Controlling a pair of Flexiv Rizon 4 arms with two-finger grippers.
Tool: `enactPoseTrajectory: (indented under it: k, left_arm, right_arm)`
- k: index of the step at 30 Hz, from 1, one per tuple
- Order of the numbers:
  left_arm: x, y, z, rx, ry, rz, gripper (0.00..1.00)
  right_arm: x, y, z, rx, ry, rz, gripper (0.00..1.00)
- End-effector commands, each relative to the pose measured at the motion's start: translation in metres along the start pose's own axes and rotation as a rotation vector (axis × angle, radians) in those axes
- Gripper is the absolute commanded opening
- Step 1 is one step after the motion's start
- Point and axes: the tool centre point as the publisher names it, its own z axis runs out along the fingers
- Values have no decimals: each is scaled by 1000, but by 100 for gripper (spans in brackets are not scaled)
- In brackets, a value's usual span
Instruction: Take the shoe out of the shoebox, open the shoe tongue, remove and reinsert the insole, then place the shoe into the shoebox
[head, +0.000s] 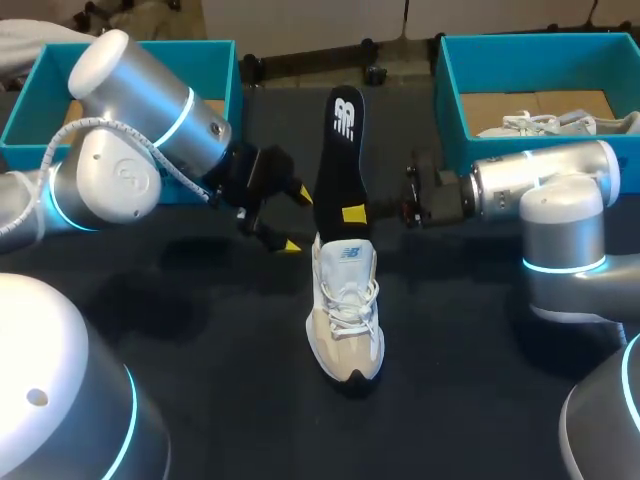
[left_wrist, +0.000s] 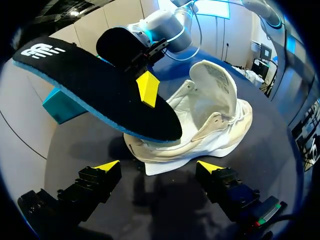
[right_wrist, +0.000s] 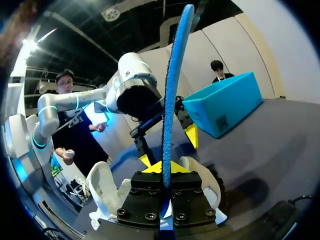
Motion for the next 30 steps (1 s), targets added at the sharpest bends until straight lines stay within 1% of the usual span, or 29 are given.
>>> enactPoseTrajectory:
  k: [1, 10, 22, 27, 30]
  left_arm:
    - [0, -1, 0, -5, 0, 0, 100]
    - [0, -1, 0, -5, 0, 0, 100]
    - [0, -1, 0, -5, 0, 0, 100]
    - [0, -1, 0, -5, 0, 0, 100]
    - [0, -1, 0, -5, 0, 0, 100]
  right_arm:
    - [3, -8, 1, 3, -10, 1, 0]
    - [6, -21, 7, 7, -2, 10, 0]
    - [10, -52, 12, 17, 9, 55, 0]
    - [13, -58, 13, 26, 10, 67, 0]
    - [14, -55, 13, 20, 1, 65, 0]
